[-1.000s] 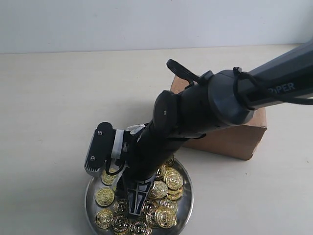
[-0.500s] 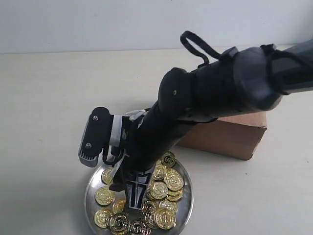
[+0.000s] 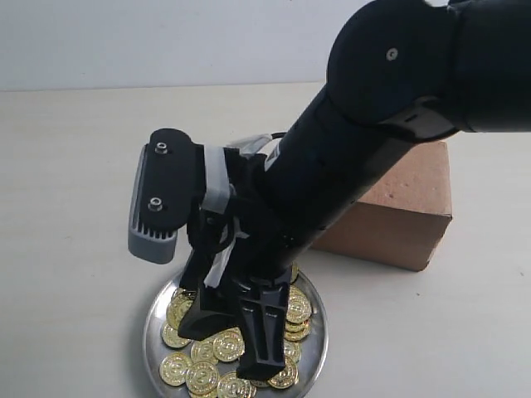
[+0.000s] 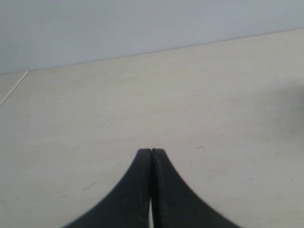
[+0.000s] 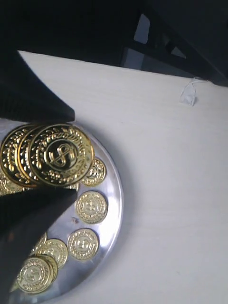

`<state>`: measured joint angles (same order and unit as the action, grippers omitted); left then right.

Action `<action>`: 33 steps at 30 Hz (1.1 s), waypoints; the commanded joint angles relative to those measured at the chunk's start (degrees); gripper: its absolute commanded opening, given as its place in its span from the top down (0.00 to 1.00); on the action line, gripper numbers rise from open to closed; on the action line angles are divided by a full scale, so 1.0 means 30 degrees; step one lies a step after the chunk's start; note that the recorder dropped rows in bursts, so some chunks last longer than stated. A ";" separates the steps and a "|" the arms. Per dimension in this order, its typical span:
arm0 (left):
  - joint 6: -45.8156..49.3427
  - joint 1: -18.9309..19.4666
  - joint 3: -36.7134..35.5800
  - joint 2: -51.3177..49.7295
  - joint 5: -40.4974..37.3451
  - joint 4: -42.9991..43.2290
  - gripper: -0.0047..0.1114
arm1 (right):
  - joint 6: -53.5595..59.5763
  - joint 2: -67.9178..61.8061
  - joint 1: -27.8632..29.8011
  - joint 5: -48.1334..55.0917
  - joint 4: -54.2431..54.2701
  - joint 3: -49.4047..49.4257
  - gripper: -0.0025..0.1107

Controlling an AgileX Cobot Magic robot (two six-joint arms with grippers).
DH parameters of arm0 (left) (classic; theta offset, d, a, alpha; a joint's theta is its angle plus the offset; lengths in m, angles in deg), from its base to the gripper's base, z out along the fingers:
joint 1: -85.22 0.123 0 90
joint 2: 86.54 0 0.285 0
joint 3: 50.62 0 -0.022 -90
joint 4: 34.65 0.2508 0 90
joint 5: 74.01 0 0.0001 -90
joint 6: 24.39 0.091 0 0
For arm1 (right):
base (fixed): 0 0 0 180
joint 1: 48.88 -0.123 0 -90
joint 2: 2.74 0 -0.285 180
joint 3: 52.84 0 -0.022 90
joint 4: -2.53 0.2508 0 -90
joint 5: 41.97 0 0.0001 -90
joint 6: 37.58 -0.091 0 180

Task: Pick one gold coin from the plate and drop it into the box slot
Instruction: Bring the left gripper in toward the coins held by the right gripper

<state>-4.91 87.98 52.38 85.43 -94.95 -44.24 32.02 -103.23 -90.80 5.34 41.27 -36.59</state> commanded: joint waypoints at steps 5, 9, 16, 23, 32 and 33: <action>-0.2276 -0.0032 -0.0073 0.0082 0.2475 -0.6154 0.96 | -0.0281 0.0530 -0.0015 0.1697 0.0085 -0.0024 0.77; -0.2892 -0.0032 -0.0073 0.0082 0.4134 -1.5239 0.96 | -0.0281 0.0530 -0.0015 0.1341 0.0039 -0.0024 0.77; -0.2848 -0.0032 -0.0073 0.0082 -0.0064 -1.6644 0.96 | -0.0244 0.0530 -0.0015 -0.0037 -0.0118 -0.0024 0.77; -0.1403 -0.0032 -0.0073 -0.0165 -0.0463 -1.6644 0.96 | -0.0284 0.0455 -0.0015 -0.1284 -0.0536 -0.0024 0.77; 0.0054 -0.0032 -0.0073 -0.0844 -0.3147 -1.9687 0.96 | -0.1141 0.0455 -0.0015 -0.1744 -0.0469 -0.0024 0.77; 0.0297 -0.0032 -0.0073 -0.1142 -0.3440 -2.0460 0.96 | -0.1141 0.0455 -0.0015 -0.1744 -0.0469 -0.0024 0.77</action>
<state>-6.07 87.98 52.38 83.73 -102.48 -100.84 28.82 -102.07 -90.80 0.71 39.84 -36.59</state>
